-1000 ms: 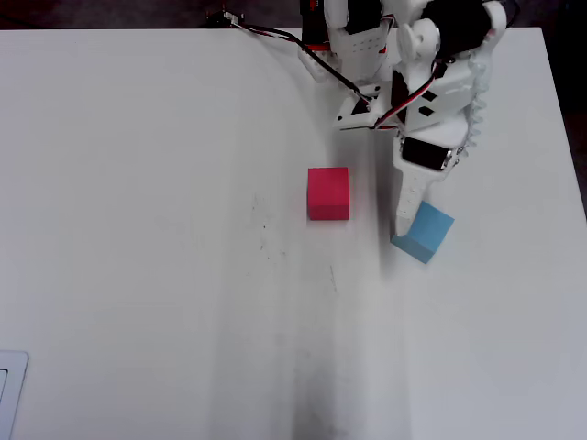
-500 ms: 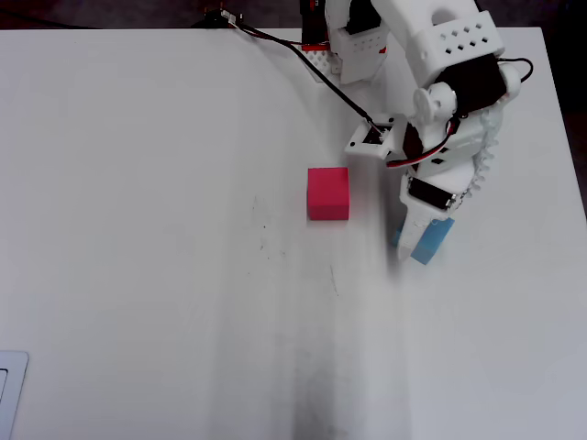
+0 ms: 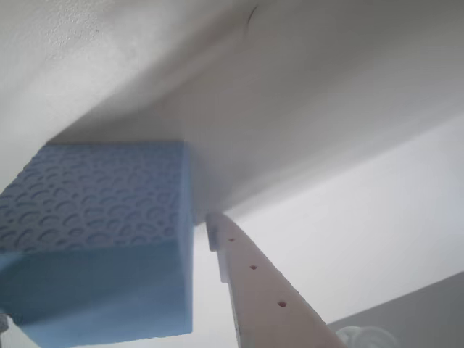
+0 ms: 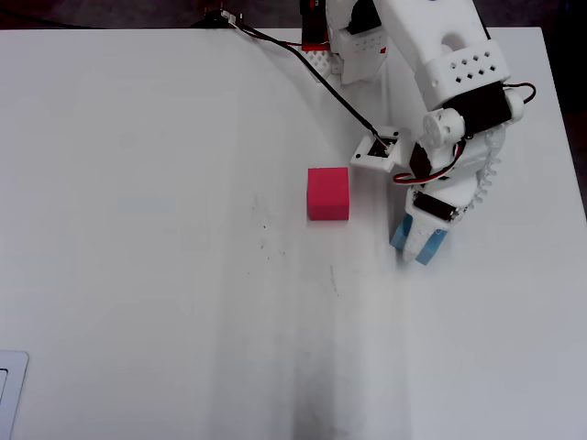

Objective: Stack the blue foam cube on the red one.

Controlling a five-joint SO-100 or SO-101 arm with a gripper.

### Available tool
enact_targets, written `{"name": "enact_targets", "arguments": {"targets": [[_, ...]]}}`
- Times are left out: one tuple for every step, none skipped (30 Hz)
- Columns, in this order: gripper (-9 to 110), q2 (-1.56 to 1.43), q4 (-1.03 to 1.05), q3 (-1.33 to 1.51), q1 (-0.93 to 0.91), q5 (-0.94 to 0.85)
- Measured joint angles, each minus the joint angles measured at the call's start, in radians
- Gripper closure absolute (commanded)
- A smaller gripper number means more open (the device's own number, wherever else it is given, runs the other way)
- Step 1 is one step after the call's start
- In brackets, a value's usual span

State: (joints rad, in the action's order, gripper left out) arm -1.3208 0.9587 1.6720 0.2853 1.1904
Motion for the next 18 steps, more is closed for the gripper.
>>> {"name": "enact_targets", "arguments": {"targets": [[71,0.000,0.000,0.000,0.002,0.000],[71,0.002,0.000,0.000,0.002,0.000],[72,0.002,0.000,0.000,0.002,0.000],[72,0.003,0.000,0.000,0.002,0.000],[73,0.003,-0.002,0.000,0.002,0.000],[73,0.003,-0.003,-0.012,0.002,0.000],[73,0.003,-0.005,-0.025,0.000,0.000],[74,0.003,-0.005,-0.034,-0.002,0.000],[74,0.003,-0.006,-0.048,-0.008,0.000],[74,0.003,-0.006,-0.048,-0.008,0.000],[75,0.003,-0.006,-0.051,-0.011,0.000],[75,0.003,-0.006,-0.052,-0.014,0.000],[75,0.003,-0.006,-0.052,-0.017,0.000],[75,0.003,-0.006,-0.052,-0.017,0.000],[75,0.003,-0.006,-0.052,-0.017,0.000],[75,0.003,-0.006,-0.052,-0.017,0.000],[76,0.003,-0.006,-0.052,-0.017,0.000],[77,0.003,-0.006,-0.052,-0.017,0.000]]}}
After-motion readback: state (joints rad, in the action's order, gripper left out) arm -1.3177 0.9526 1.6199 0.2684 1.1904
